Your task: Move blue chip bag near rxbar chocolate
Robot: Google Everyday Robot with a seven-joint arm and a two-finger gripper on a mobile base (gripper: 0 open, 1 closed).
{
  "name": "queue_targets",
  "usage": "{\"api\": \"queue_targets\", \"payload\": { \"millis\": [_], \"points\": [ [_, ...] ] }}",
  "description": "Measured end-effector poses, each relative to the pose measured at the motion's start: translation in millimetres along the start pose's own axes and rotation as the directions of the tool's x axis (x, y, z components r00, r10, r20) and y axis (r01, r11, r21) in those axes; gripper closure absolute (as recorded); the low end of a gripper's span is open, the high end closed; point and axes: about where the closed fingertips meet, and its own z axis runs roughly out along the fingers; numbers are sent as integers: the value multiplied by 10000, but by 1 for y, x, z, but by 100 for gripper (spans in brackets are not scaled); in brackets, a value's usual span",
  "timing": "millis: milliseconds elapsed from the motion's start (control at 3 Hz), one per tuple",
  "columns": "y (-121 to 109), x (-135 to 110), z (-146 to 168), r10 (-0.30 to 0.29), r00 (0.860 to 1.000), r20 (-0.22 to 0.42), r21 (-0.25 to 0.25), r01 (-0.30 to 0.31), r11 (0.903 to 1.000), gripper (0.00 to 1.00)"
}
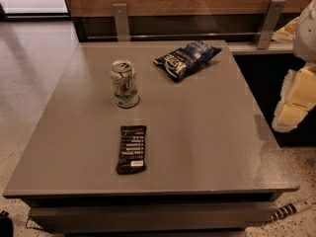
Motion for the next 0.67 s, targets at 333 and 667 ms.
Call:
{"api": "queue_targets", "payload": {
  "millis": [333, 667],
  "points": [
    [0, 0, 0, 0, 10000, 0, 0, 0, 10000, 0],
    [-32, -1, 0, 265, 9993, 269, 704, -283, 9971, 0]
  ]
}}
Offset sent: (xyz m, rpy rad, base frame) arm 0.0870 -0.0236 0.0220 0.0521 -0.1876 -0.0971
